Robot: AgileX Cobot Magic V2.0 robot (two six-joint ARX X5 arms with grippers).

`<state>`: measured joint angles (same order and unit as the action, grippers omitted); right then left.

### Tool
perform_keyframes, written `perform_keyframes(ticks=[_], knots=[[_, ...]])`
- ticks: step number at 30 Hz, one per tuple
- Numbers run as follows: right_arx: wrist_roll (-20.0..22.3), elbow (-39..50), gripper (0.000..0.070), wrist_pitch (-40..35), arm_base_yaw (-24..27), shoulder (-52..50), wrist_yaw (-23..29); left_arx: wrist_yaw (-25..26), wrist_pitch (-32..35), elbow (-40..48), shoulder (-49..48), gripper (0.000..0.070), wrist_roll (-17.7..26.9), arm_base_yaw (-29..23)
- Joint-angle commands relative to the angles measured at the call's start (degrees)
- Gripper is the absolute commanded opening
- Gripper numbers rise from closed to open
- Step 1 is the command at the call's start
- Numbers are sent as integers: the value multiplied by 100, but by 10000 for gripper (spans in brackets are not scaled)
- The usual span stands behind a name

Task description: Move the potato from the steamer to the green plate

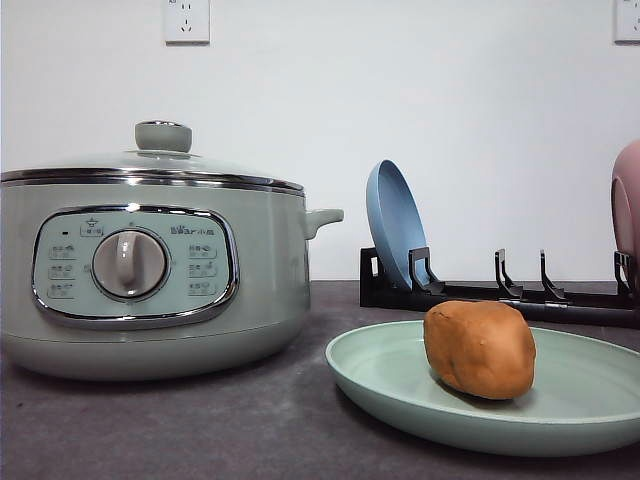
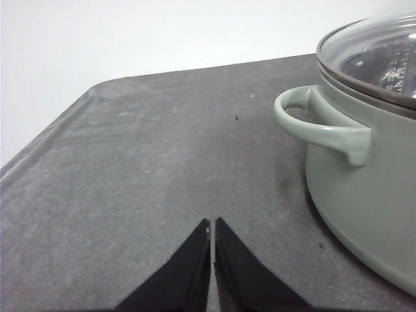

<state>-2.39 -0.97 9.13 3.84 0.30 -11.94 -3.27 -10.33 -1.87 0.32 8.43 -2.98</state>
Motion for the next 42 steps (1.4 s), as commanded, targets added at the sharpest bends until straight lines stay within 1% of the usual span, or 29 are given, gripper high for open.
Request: perform_keyframes(ticks=[1, 42], knots=[[-57, 33, 0, -7, 15, -9, 0, -26, -39, 118, -13, 3, -17, -11], [-57, 33, 0, -7, 15, -9, 0, -26, -37, 118, -13, 3, -17, -11]])
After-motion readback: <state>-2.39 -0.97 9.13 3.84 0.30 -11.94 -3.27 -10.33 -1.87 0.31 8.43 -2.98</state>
